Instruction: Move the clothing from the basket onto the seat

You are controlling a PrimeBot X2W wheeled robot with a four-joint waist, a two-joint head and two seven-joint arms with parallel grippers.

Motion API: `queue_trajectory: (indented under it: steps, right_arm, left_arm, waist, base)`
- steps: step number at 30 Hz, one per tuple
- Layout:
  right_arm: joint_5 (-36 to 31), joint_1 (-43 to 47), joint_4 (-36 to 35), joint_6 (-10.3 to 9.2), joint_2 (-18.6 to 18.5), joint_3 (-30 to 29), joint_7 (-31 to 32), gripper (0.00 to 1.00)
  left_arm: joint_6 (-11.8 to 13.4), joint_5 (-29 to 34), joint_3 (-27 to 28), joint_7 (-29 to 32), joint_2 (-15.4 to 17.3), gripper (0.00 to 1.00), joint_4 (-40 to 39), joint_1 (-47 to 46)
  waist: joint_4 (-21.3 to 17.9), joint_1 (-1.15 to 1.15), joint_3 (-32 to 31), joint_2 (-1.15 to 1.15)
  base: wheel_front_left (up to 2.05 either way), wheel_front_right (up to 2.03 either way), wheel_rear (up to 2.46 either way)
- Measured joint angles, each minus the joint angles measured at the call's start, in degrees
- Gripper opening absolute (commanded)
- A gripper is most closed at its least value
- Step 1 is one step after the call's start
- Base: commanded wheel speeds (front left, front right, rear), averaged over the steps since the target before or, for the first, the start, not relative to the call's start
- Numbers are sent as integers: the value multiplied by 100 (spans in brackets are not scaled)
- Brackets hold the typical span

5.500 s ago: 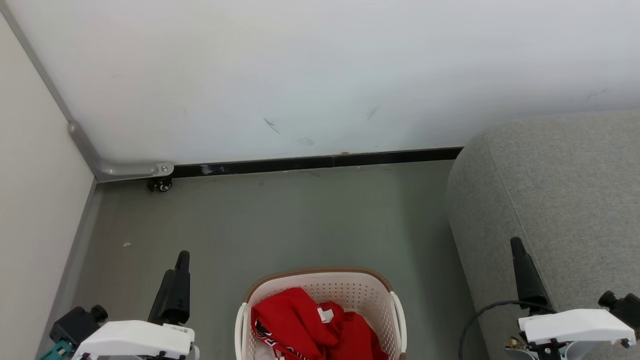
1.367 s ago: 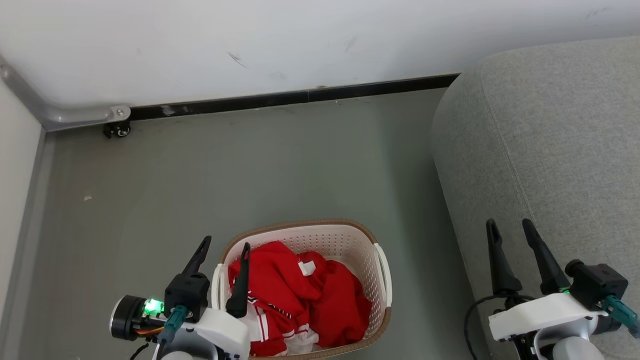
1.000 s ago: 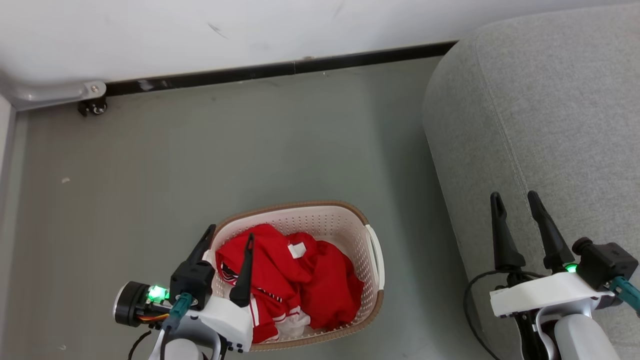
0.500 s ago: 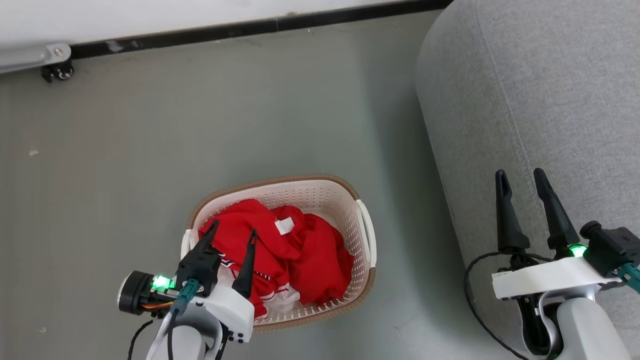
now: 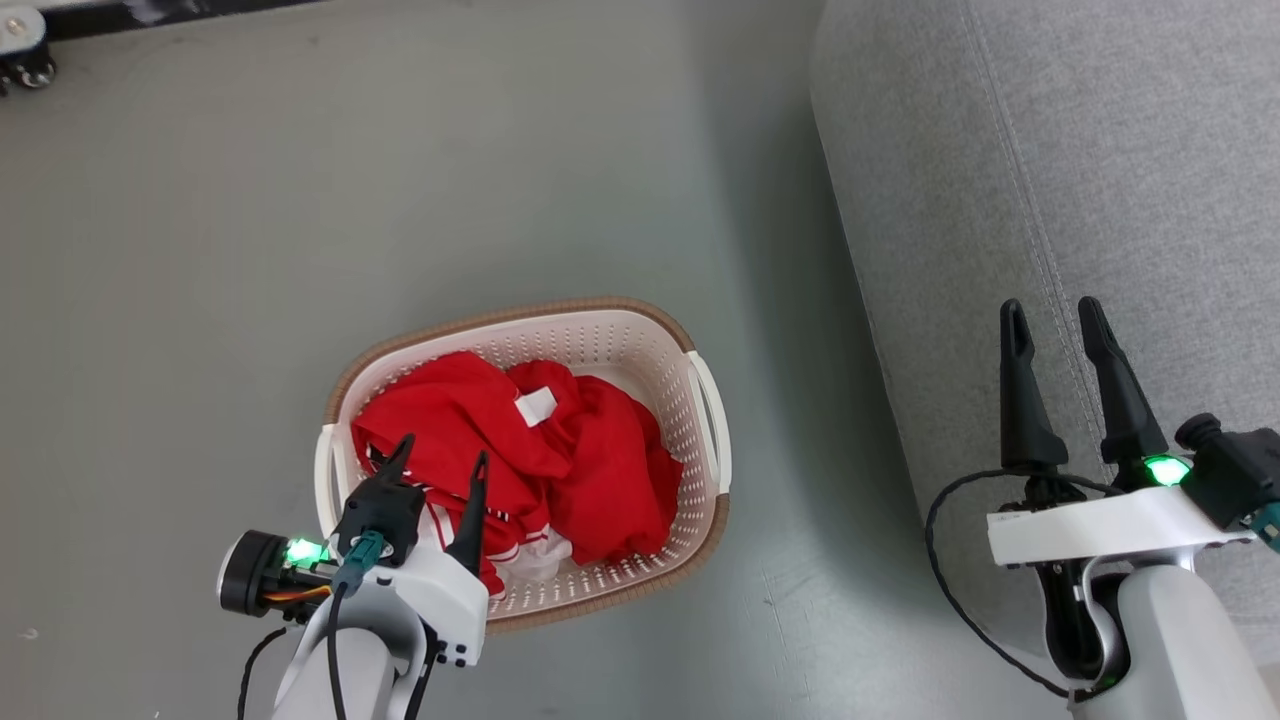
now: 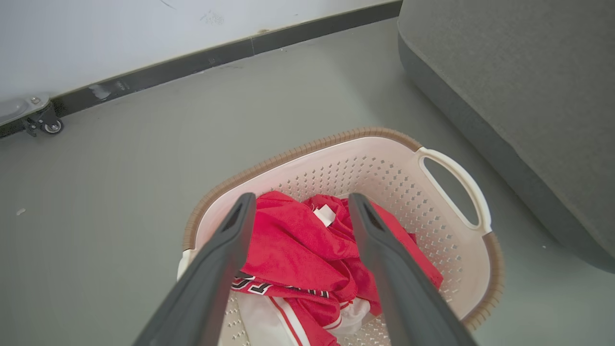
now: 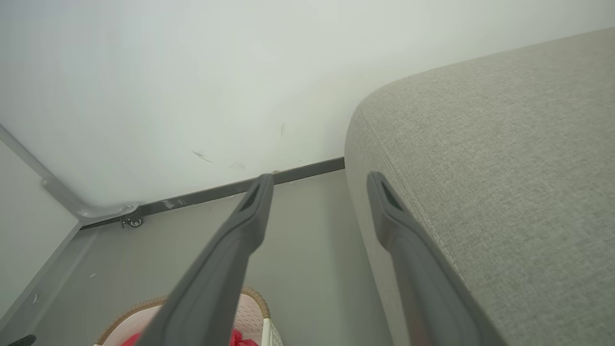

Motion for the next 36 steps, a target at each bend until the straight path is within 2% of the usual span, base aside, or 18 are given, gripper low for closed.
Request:
queue_trajectory:
  steps: [36]
  right_arm:
    - [318, -728, -83, 0, 1, 280, -85, 100]
  left_arm:
    - [-2, 101, 25, 1, 164, 100, 1463, -1230]
  waist:
    - [-595, 0, 1302, 0]
  base:
    - [0, 0, 0]
